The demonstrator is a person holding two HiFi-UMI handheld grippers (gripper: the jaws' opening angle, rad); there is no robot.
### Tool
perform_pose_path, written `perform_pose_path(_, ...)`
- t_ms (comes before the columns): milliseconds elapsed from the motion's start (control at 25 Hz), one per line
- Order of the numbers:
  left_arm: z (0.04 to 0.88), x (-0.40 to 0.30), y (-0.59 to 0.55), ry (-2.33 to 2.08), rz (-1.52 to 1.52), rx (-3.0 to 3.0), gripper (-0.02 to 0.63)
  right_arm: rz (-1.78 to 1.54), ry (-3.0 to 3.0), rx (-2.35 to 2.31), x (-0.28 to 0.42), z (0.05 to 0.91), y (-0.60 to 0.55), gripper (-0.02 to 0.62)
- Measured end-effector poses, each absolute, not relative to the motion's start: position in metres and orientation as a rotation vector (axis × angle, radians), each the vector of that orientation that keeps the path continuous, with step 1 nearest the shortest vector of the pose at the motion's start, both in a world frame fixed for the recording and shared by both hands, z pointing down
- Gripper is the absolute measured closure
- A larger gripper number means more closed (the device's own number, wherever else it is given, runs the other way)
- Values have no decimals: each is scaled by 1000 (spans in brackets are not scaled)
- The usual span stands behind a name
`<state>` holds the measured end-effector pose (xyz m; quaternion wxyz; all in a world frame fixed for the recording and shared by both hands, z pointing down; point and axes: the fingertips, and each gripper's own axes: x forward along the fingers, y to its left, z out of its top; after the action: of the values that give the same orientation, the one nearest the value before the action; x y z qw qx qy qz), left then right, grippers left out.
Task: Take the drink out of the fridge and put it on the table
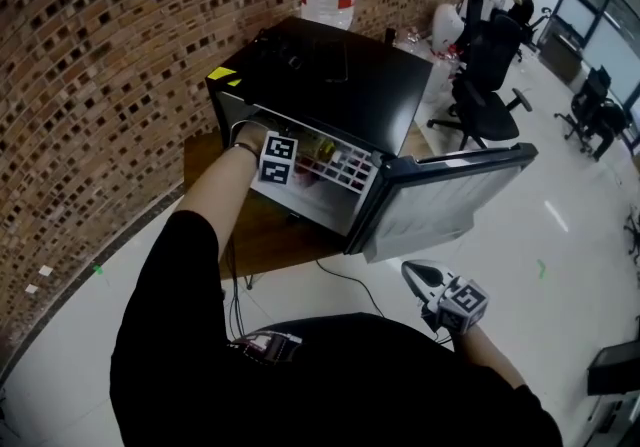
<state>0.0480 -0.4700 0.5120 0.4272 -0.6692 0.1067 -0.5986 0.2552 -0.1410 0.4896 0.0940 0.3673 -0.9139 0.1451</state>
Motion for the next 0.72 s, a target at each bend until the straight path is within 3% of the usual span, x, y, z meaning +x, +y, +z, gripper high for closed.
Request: perform_pose_path(720, 521, 67, -472, 90, -1644, -1565, 333, 462, -2697, 1109, 263, 495, -139, 584)
